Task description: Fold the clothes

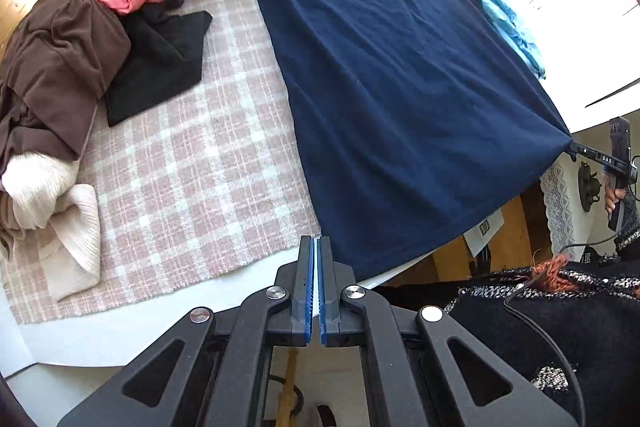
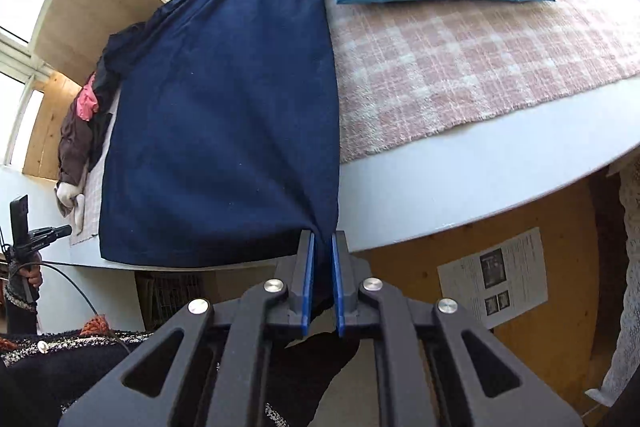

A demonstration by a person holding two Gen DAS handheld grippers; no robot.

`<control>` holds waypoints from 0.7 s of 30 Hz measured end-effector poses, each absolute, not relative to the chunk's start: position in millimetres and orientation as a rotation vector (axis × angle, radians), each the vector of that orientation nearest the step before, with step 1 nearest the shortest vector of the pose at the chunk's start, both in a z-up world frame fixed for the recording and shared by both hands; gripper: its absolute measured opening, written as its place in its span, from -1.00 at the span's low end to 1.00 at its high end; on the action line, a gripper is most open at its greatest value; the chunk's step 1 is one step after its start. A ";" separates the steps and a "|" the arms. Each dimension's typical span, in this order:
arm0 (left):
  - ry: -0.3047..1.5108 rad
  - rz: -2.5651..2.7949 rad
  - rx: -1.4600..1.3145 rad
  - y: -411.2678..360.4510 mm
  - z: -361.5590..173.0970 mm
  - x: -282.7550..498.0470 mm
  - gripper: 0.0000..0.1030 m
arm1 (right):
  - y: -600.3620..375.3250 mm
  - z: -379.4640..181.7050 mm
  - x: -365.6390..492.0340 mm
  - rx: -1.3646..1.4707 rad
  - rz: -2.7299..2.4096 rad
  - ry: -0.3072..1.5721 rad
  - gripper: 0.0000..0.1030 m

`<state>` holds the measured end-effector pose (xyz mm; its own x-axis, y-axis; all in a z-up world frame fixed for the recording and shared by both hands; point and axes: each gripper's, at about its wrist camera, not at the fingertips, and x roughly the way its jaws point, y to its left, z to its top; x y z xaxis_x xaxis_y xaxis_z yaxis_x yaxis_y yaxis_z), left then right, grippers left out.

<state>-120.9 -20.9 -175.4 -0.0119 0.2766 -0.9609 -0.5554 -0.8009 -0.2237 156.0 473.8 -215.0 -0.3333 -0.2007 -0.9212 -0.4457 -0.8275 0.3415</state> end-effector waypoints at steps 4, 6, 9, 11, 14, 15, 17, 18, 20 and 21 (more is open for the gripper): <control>0.283 1.802 -1.736 -10.4 -206.1 -108.3 -0.98 | 478.3 -219.7 155.1 -1.739 2.271 0.817 -0.64; 0.312 1.772 -1.730 -5.5 -212.9 -101.2 -0.97 | 477.3 -217.2 151.8 -1.747 2.286 0.784 -0.45; 0.278 1.727 -1.773 -5.0 -226.4 -94.9 -0.82 | 481.0 -218.6 150.1 -1.752 2.279 0.771 -0.43; 0.263 1.713 -1.802 -4.5 -235.7 -93.8 -0.70 | 478.7 -223.9 149.1 -1.754 2.262 0.781 -0.43; 0.252 1.701 -1.828 -0.3 -247.4 -93.3 -0.48 | 474.3 -229.5 148.0 -1.779 2.253 0.768 -0.43; 0.248 1.697 -1.839 1.4 -251.3 -93.9 -0.44 | 472.6 -231.5 147.8 -1.786 2.250 0.762 -0.43; 0.239 1.686 -1.856 5.5 -258.3 -94.3 -0.40 | 469.4 -234.0 148.0 -1.790 2.252 0.754 -0.43; 0.249 1.682 -1.863 8.0 -261.6 -93.9 -0.40 | 469.4 -234.5 148.8 -1.788 2.253 0.755 -0.43; 0.288 1.690 -1.848 12.3 -261.9 -91.9 -0.41 | 470.4 -234.3 151.5 -1.778 2.253 0.754 -0.41; 0.298 1.692 -1.845 13.1 -261.6 -91.1 -0.45 | 471.2 -233.7 153.2 -1.773 2.255 0.754 -0.37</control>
<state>-91.1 13.1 -261.6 0.1579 0.2332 -0.9595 -0.5472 -0.7882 -0.2816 153.2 471.2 -233.7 -0.2755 -0.1691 -0.9463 -0.4342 -0.8564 0.2794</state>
